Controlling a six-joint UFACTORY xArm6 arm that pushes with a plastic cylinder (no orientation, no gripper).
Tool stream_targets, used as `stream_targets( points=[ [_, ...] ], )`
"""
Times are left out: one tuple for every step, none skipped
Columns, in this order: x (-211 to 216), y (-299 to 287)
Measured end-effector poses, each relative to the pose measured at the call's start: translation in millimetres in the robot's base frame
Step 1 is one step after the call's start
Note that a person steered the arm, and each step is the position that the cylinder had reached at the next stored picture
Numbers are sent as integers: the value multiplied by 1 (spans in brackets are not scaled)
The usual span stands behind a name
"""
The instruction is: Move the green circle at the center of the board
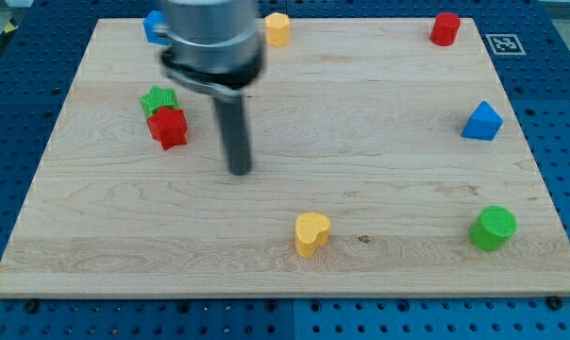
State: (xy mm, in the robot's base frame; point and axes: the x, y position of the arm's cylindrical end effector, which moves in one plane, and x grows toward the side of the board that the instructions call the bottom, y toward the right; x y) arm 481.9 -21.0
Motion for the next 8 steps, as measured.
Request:
stream_targets(
  points=[
    [0, 103],
    [0, 217],
    [47, 296],
    [110, 314],
    [112, 309],
    [111, 283],
    [106, 261],
    [90, 248]
  ],
)
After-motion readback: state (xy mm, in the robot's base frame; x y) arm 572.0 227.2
